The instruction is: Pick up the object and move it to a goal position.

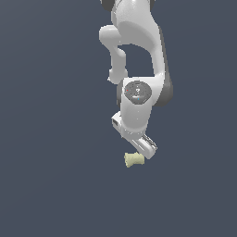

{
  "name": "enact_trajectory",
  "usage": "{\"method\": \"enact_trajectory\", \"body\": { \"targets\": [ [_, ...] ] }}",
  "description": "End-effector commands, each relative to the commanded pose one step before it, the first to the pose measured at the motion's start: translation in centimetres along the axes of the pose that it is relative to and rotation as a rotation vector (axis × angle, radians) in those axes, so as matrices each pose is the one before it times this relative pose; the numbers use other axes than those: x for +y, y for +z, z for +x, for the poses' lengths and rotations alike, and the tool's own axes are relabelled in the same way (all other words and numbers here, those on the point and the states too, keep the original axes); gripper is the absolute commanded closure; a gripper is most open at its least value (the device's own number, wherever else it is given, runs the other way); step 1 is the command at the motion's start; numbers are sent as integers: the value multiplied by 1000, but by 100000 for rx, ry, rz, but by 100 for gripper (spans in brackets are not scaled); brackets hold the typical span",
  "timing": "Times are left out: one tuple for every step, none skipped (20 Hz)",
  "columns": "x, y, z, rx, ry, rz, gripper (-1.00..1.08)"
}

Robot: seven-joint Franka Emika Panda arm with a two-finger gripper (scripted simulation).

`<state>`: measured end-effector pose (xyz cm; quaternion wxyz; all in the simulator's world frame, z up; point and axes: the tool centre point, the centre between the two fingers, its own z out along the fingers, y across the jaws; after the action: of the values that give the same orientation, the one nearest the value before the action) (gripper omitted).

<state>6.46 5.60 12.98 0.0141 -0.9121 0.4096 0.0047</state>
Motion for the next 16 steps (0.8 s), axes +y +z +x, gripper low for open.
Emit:
{"method": "enact_trajectory", "body": {
  "targets": [
    [-435, 330, 153, 172, 6546, -243, -92],
    [-175, 131, 43, 77, 2543, -94, -92],
    [-176, 131, 36, 84, 2538, -93, -92],
    [-176, 131, 29, 90, 2533, -91, -92],
    [-177, 131, 23, 96, 2528, -89, -92],
    [-178, 131, 15, 102, 2522, -87, -92],
    [-178, 131, 8, 108, 2517, -84, -92],
    [-178, 131, 2, 114, 2513, -81, -92],
    [-177, 131, -6, 120, 2507, -78, -92],
    [-175, 130, -12, 124, 2479, -74, -92],
    [-166, 124, -18, 123, 2357, -67, -92],
    [-156, 117, -23, 121, 2225, -60, -92],
    [-147, 110, -28, 118, 2093, -54, -92],
    [-137, 103, -30, 114, 1964, -48, -92],
    [-127, 97, -32, 109, 1834, -42, -92],
    [-117, 90, -33, 104, 1705, -37, -92]
  ]
}}
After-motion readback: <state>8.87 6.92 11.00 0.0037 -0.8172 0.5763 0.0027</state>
